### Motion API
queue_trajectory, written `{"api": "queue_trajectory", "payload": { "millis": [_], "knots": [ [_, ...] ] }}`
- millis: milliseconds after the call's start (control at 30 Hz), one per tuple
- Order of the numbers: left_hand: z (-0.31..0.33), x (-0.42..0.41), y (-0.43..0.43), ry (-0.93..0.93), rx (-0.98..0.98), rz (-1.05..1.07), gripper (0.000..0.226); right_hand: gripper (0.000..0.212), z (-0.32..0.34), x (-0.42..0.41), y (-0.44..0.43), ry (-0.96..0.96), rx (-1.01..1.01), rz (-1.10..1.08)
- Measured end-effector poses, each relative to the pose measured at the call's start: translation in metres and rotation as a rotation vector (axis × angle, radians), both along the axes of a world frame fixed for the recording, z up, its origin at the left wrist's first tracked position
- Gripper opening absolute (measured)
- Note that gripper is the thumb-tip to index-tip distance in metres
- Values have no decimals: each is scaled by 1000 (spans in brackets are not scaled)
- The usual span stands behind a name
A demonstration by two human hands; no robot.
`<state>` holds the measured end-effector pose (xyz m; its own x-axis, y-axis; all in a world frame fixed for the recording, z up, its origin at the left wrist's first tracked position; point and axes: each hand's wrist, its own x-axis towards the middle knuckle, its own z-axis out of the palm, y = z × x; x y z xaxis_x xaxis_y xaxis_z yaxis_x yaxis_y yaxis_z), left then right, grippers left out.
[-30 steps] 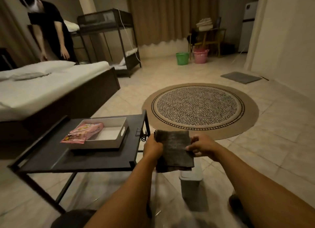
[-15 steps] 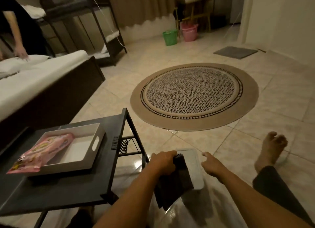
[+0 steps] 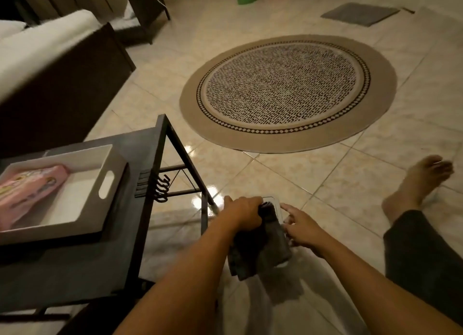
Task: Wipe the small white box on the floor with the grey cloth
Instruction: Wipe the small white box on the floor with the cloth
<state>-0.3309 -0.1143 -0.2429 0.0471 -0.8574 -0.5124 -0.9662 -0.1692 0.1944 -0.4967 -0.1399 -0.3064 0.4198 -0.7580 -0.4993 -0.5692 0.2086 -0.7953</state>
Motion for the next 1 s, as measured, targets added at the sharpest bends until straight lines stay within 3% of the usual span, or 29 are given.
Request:
{"api": "queue_trajectory", "payload": {
  "millis": [100, 267, 367, 800, 1000],
  "knots": [
    [-11, -1, 12, 13, -144, 42, 37, 69, -1, 0, 12, -18, 15, 53],
    [-50, -3, 55, 33, -502, 64, 66, 76, 0, -2, 22, -46, 44, 46],
    [-73, -12, 74, 23, -431, -31, 70, 77, 1, 2, 19, -39, 64, 48],
    [-90, -22, 69, -96, -374, 102, 66, 82, 0, 6, 11, -47, 91, 30],
    [-87, -28, 58, -103, -382, 69, 67, 84, 0, 6, 11, -57, 93, 50]
  ]
}}
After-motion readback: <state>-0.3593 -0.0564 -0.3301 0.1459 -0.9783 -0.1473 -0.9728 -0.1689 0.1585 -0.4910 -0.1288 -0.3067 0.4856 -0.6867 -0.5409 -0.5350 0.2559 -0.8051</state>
